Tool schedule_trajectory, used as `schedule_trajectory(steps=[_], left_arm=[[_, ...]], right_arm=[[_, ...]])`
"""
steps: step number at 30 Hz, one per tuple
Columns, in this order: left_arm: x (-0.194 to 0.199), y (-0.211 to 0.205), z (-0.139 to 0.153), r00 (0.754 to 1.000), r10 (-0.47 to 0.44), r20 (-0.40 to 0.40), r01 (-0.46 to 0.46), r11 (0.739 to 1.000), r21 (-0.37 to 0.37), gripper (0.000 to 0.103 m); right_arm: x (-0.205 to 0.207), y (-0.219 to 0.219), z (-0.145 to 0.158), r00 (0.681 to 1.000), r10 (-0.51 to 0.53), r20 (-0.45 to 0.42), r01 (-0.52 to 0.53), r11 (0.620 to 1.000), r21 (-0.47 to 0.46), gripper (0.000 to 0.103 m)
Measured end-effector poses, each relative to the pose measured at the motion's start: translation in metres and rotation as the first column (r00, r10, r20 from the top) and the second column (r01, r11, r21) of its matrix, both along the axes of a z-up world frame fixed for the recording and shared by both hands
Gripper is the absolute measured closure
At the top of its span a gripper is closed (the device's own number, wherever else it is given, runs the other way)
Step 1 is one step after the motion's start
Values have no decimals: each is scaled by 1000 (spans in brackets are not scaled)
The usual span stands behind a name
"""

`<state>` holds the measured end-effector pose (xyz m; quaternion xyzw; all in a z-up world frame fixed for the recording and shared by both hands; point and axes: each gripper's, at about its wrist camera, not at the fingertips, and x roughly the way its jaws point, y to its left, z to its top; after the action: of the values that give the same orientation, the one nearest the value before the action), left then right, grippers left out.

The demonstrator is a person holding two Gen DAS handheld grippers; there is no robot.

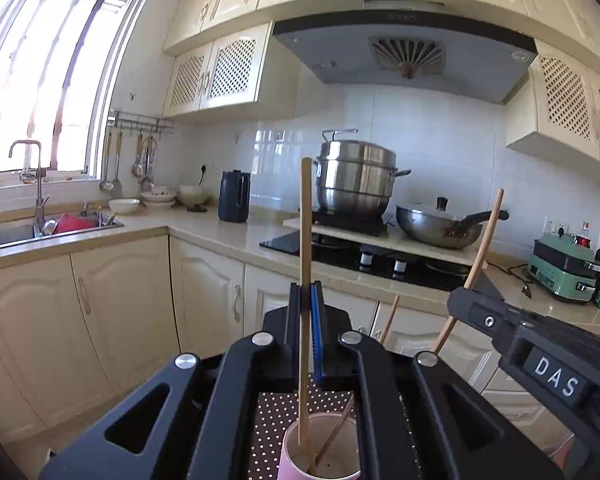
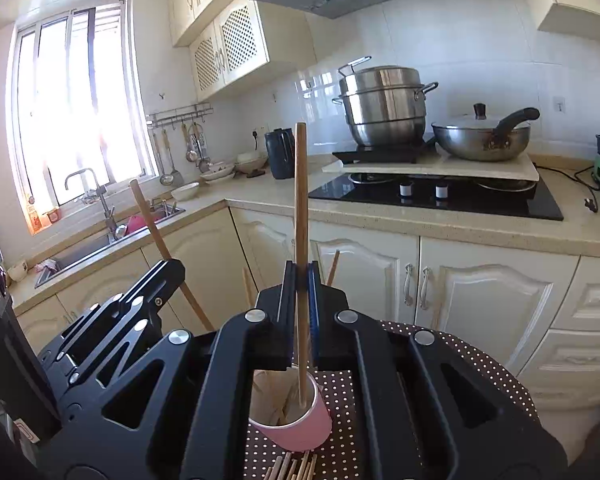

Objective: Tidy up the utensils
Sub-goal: 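Lower both held chopsticks down into the pink cup, then open both grippers to release the chopsticks into the pink cup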

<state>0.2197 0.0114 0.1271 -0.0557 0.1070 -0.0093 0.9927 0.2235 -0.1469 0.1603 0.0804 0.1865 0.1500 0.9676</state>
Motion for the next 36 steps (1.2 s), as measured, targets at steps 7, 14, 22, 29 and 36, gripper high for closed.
schedule_trajectory(steps=[7,14,22,29,36], left_arm=[[12,10,-31,998,-13,-67,13,1000,-9,97],[9,25,-48,996,-32,-88,32,999,-5,71],[0,38,-58,993,-18,-120,22,999,33,70],[-13,35,-55,994,-15,-110,22,998,66,61],[-31,30,-55,994,-39,-106,49,994,100,58]], right_arm=[[17,4,-32,993,42,-113,-46,998,-32,96],[14,4,-53,980,47,-192,-67,993,-102,45],[-4,-5,-60,988,3,-157,-27,989,-146,28],[-9,-5,-61,985,2,-173,-28,988,-152,28],[-21,-15,-69,980,3,-201,-28,992,-125,26]])
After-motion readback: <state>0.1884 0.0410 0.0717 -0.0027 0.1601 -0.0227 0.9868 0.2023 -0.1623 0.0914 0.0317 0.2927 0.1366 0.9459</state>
